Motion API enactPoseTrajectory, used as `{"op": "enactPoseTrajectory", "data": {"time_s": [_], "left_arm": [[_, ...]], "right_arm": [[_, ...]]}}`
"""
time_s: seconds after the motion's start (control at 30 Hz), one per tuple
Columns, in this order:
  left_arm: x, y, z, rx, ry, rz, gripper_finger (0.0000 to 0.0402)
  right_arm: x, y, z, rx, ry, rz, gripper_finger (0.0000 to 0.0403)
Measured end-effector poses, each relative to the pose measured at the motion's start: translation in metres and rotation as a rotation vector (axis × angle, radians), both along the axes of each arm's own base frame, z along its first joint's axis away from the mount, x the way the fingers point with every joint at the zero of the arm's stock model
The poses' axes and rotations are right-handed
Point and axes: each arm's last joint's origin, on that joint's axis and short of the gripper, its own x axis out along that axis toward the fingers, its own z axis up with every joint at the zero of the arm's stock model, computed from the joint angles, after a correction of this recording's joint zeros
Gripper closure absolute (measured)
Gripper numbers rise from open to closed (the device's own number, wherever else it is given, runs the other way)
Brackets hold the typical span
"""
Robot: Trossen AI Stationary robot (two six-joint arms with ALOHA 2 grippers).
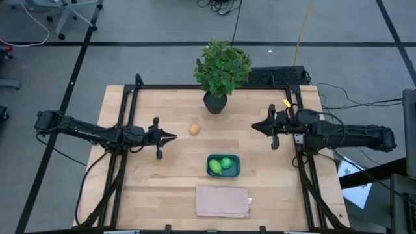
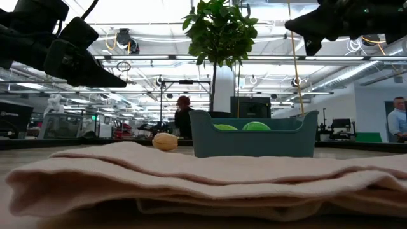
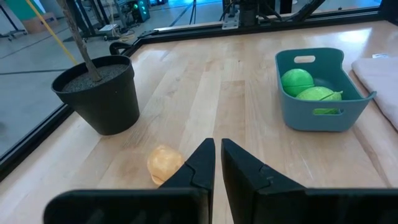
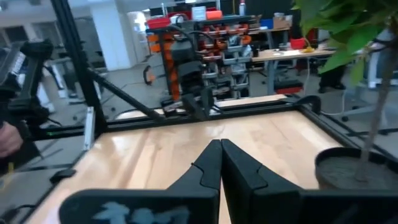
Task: Pick and placing Produce into tupperware
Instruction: Put the brown potato into the blue bin
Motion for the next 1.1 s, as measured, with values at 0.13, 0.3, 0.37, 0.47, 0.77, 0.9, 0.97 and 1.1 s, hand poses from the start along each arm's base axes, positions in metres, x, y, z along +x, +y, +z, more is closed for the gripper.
{"op": "enactPoseTrajectory", "data": {"time_s": [0.13, 0.3, 0.37, 0.47, 0.77, 0.9, 0.97, 1.1], "left_arm": [[0.0, 0.0, 0.0, 0.0, 0.0, 0.0, 0.0369], [0.0, 0.0, 0.0, 0.001, 0.001, 0.0, 0.0369], [0.0, 0.0, 0.0, 0.001, 0.001, 0.0, 0.0369], [0.0, 0.0, 0.0, 0.001, 0.001, 0.0, 0.0369], [0.0, 0.001, -0.001, 0.003, 0.008, 0.026, 0.0369], [0.0, 0.001, -0.001, 0.002, 0.008, 0.026, 0.0369], [0.0, 0.001, -0.001, 0.002, 0.007, 0.026, 0.0369], [0.0, 0.001, -0.001, 0.0, 0.007, 0.027, 0.0369]], "right_arm": [[-0.005, 0.001, 0.0, 0.026, 0.013, -0.002, 0.0403], [-0.01, 0.008, -0.002, 0.018, 0.044, 0.035, 0.0403], [-0.011, 0.011, -0.002, 0.013, 0.043, 0.042, 0.0403], [-0.011, 0.015, -0.001, -0.002, 0.036, 0.067, 0.0403], [-0.016, 0.028, 0.002, -0.07, 0.004, 0.106, 0.0403], [-0.02, 0.029, 0.003, -0.084, 0.001, 0.077, 0.0403], [-0.021, 0.029, 0.002, -0.088, 0.008, 0.077, 0.0403], [-0.022, 0.029, -0.004, -0.08, -0.006, 0.077, 0.0403]]}}
